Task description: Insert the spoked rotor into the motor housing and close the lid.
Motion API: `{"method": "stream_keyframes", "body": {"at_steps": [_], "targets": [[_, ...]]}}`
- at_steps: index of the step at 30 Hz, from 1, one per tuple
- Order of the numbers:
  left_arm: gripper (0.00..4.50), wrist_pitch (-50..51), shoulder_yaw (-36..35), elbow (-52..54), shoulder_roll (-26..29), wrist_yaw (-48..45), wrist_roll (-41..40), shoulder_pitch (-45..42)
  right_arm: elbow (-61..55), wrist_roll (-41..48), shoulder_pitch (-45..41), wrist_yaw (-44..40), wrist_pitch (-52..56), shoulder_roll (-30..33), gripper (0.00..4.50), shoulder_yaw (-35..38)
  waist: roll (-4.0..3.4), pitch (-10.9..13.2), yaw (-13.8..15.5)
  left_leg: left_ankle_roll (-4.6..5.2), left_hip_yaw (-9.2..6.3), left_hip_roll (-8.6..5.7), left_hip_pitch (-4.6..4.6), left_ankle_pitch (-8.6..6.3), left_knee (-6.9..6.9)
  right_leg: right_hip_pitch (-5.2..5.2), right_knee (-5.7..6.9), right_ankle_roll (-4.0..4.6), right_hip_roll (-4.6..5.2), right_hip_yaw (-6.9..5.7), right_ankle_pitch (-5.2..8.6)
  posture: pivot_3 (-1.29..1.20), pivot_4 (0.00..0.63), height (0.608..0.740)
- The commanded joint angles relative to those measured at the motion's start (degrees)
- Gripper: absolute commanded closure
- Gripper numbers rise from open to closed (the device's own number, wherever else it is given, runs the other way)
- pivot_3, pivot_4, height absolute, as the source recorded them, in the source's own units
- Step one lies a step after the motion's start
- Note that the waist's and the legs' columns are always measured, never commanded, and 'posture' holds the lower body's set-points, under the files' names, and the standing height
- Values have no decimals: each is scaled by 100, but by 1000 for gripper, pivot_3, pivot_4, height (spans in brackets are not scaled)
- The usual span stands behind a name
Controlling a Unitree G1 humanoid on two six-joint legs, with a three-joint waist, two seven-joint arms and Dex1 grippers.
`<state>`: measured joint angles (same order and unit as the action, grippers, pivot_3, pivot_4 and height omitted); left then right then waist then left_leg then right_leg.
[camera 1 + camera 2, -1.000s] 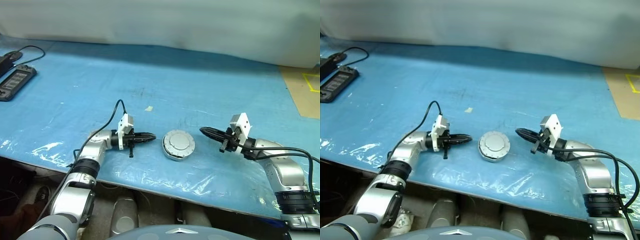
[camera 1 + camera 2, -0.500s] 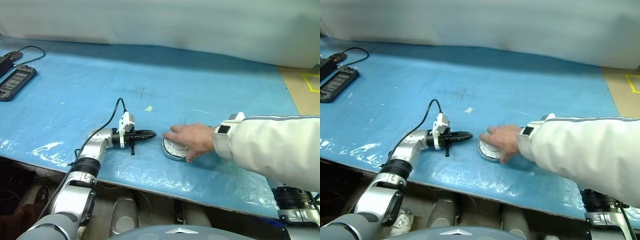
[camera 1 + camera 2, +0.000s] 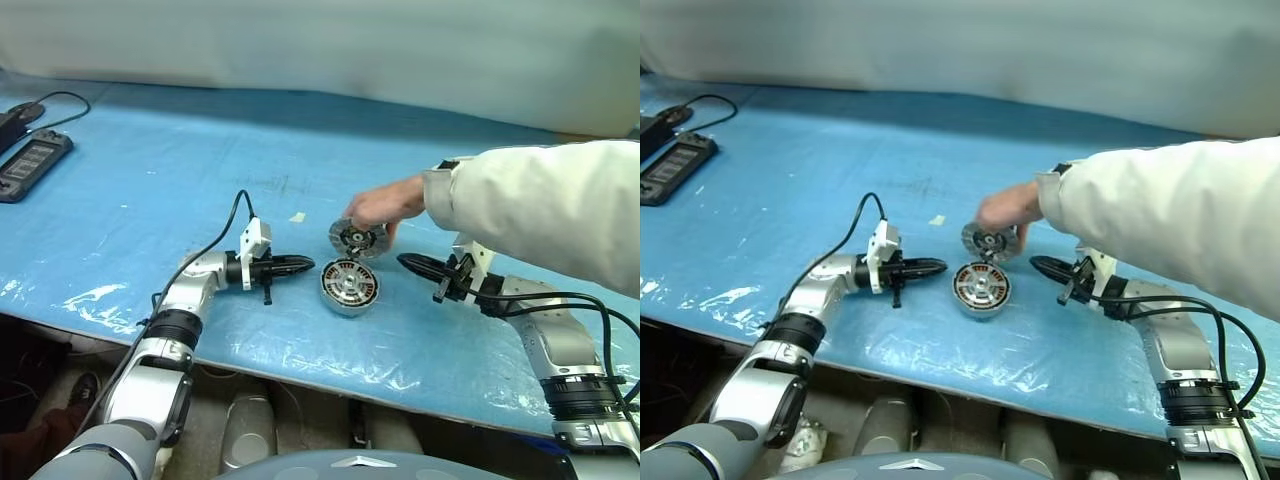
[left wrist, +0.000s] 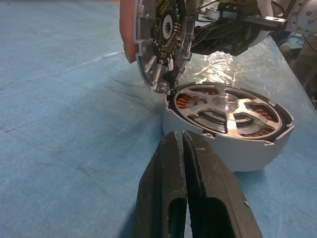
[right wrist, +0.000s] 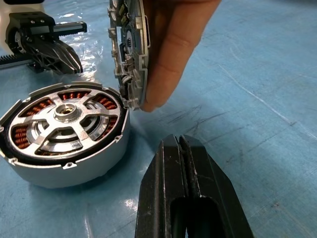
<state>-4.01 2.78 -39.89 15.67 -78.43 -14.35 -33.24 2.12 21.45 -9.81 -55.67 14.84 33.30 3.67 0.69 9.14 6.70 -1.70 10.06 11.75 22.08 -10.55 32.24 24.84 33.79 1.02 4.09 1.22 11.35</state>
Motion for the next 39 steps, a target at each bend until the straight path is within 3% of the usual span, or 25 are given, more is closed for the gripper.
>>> {"method": "stream_keyframes", "body": {"at_steps": [1, 8, 17, 22, 30, 39], "targets": [[4348, 86, -21, 239, 69, 26, -81, -21, -198, 125, -33, -26, 9, -31, 4500, 39, 0, 0, 1, 0, 0, 0, 0, 0, 0, 0, 0, 0, 0, 0, 0, 0, 150, 740], [4348, 74, -129, 282, 136, 207, -113, -9, -225, 95, -72, -82, -14, -77, 4500, -22, 0, 0, 0, 0, 0, 0, -1, 0, 1, 0, 1, 0, 0, 1, 0, 0, 150, 740], [4348, -217, -283, -450, 213, 604, -9, -502, -121, 4, -130, 25, -44, -123, 4500, -45, 0, 0, 1, 0, 0, -1, -1, 0, 4, -1, 3, 0, 0, 0, 0, 0, 150, 740], [4348, 252, -57, 226, 239, 30, -209, 10, -298, 159, -314, 66, 125, -231, 4500, -58, 0, 0, -71, -1, 0, -1, 1, 1, 0, 0, 0, 0, 0, 0, 0, 0, 150, 740], [4348, 357, -9, 595, 305, 114, -194, 322, -8, 122, -1146, -554, 207, -356, 4500, -654, 0, 0, -128, 0, 0, 5, -5, 0, 5, -4, 15, 2, 1, -7, 0, 0, 150, 740], [4348, 554, 3, 993, 287, 223, -236, 563, 70, -29, -1359, -1057, 183, -469, 4500, -1265, 0, 0, -125, 1, 1, 5, 3, 2, 3, -3, 9, 6, 4, -17, 2, 0, 150, 740]]}}
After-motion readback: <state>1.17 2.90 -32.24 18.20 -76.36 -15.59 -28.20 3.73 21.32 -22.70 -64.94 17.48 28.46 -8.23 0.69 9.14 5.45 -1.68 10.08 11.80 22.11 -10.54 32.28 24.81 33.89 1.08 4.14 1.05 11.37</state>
